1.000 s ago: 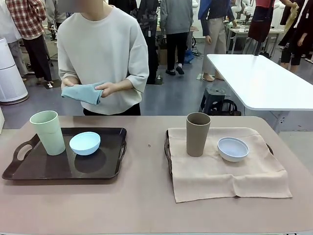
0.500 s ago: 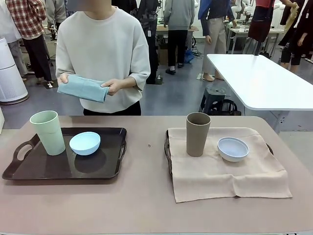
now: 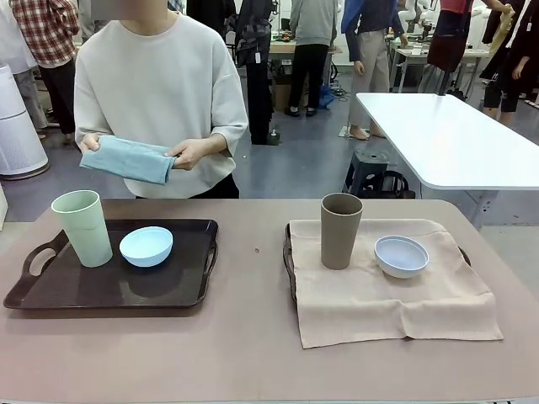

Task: Set up a tray with a mat and arrange the tableware.
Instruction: Pick up the Picnic Bowl and Reusable plastic cup from the Handle tray in front of the human's position and hold them in the air.

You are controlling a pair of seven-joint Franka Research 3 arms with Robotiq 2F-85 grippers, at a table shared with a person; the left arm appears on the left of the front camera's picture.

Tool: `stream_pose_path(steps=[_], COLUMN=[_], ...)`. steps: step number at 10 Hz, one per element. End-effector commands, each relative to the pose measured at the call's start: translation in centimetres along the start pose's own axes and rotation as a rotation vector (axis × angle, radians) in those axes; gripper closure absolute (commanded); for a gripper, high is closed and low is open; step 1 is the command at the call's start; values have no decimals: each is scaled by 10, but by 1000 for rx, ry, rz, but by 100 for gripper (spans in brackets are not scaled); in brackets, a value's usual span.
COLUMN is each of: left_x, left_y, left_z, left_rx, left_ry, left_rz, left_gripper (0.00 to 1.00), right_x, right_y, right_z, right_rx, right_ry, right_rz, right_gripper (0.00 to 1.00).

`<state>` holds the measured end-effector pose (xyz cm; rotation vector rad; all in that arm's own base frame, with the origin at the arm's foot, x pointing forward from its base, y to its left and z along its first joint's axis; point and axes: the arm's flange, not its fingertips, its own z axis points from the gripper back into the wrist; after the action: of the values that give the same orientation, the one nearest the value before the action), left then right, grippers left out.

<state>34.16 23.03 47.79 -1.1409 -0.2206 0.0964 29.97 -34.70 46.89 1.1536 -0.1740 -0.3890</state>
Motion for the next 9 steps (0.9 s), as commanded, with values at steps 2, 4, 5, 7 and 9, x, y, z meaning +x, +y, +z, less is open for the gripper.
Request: stream_pose_path(steps=[2, 4, 5, 7, 9], left_x=[-2, -2, -2, -2, -2], left_y=[1, 1, 1, 1, 1], left_z=[0, 0, 0, 0, 0], left_rx=[-10, -10, -10, -10, -10], left_ry=[-4, -4, -4, -4, -4], left_rz=[-2, -2, -2, -2, -2], left_gripper=[0, 0, 0, 0, 0], right_x=[0, 0, 0, 0, 0], right_y=[0, 0, 0, 0, 0], right_z=[1, 1, 1, 1, 1], right_rx=[1, 1, 1, 1, 1], right_ry=[-3, -3, -3, -3, -3], right_rz=[1, 1, 1, 1, 1], right_gripper=[1, 1, 1, 1, 1])
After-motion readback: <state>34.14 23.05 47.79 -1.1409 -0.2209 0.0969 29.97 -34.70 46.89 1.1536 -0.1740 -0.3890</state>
